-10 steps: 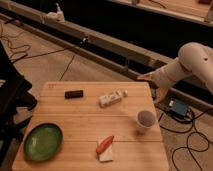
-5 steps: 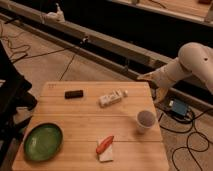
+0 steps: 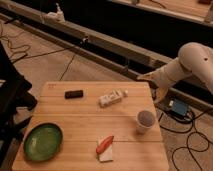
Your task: Place the pepper in the ceramic bowl
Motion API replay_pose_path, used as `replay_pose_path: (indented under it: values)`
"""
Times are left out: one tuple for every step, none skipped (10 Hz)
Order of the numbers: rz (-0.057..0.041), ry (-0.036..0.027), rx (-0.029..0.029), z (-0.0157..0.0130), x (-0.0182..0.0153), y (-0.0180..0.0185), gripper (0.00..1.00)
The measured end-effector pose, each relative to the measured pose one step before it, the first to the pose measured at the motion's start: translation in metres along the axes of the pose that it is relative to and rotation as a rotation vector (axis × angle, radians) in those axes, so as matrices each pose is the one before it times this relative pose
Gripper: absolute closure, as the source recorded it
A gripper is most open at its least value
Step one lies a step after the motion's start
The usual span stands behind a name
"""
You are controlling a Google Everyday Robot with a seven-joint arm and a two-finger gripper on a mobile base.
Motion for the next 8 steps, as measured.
replay_pose_path:
  values:
    - [-0.00006, 0.00026, -0.00004, -0.00002, 0.00006, 0.00001, 0.2]
    - [-0.00012, -0.00026, 0.00011, 0.00001, -0.00008, -0.00003, 0.2]
    - [-0.00513, -0.00174, -0.00039, 0.00003, -0.0015, -0.00022, 0.2]
    - [-0.02375, -0.00602, -0.00184, 0.00002, -0.00735, -0.00188, 0.2]
    - [-0.03736, -0.00131, -0.01875, 0.00504, -0.00802, -0.00008, 0.2]
    - [-0.03457, -0.00321, -0.02402, 0.00747, -0.00747, 0.00106, 0.2]
    - [-0.03483, -0.00531, -0.03081, 0.01013, -0.00843, 0.00123, 0.2]
    - [-0.03643, -0.00786, -0.04292, 0.01408, -0.0098, 0.00318, 0.2]
